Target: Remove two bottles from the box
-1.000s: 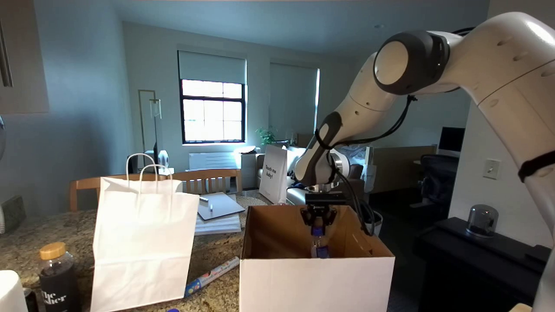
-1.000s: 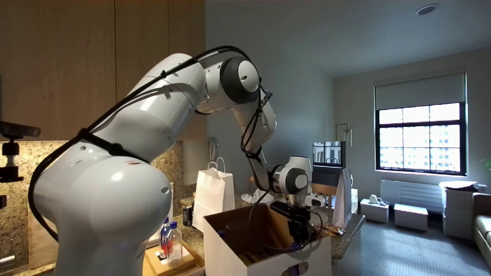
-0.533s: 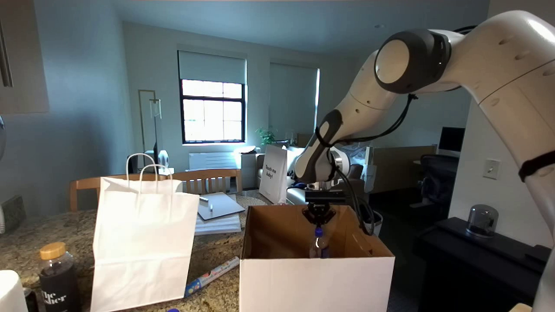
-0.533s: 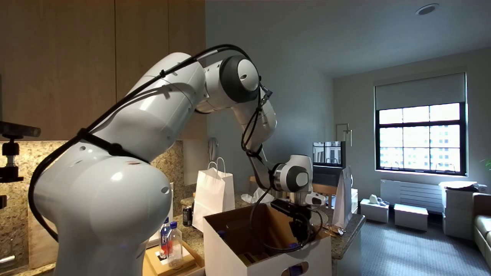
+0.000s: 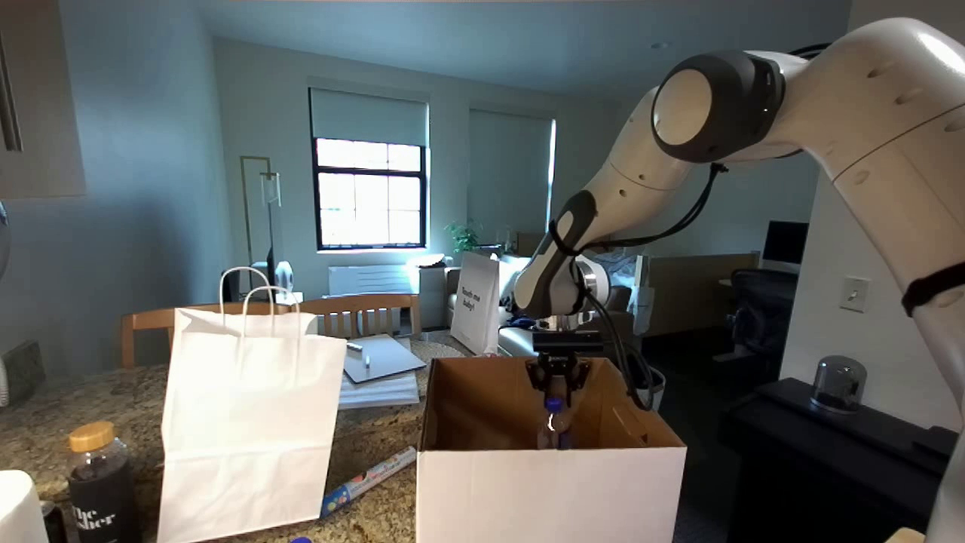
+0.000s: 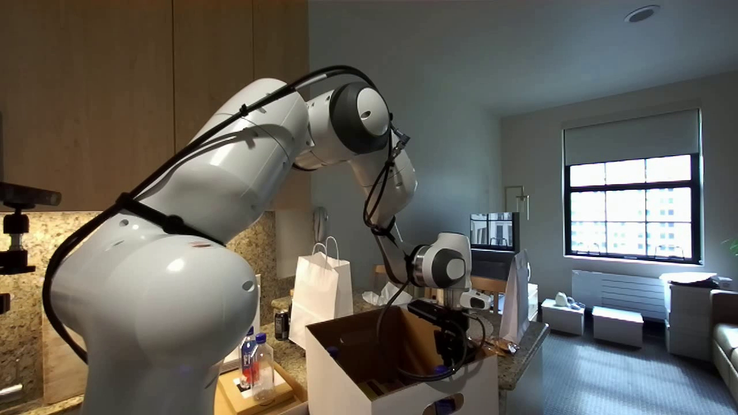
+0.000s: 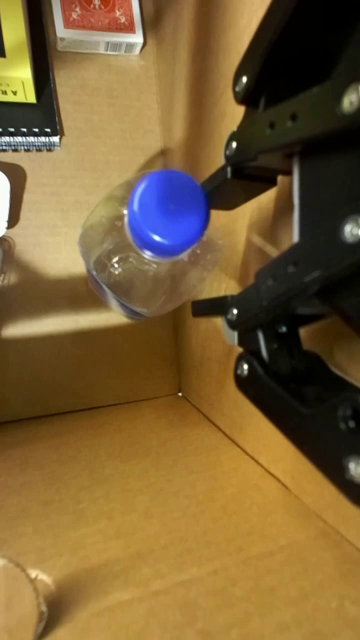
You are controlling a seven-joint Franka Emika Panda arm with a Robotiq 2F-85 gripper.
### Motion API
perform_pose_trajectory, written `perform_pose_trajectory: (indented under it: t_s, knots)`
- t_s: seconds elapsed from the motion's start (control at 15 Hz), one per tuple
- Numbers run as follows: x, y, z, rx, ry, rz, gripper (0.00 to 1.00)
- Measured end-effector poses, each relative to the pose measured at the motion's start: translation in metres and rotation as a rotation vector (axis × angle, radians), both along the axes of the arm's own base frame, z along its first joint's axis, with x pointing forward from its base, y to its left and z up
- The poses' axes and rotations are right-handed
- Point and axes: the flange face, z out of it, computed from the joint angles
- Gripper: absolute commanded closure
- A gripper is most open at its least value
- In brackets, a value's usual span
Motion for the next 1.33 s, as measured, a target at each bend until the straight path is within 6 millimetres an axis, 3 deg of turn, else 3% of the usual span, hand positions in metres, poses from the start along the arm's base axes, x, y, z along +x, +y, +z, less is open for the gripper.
perform_pose_trajectory:
  t_s: [0.07,0.13,0.27,0.6,1.07,1.2,1.33]
  knots:
    - [0.000,0.000,0.000,0.000,0.002,0.000,0.14]
    - [0.000,0.000,0.000,0.000,0.003,0.001,0.57]
    - [0.000,0.000,0.000,0.000,0.004,0.001,0.54]
    - [0.000,0.000,0.000,-0.011,0.006,0.016,0.87]
    - [0.000,0.002,0.007,-0.007,0.008,0.019,0.86]
    - [0.000,0.005,0.023,-0.003,-0.012,0.024,0.86]
    - [-0.004,0.008,0.055,0.004,-0.039,0.036,0.85]
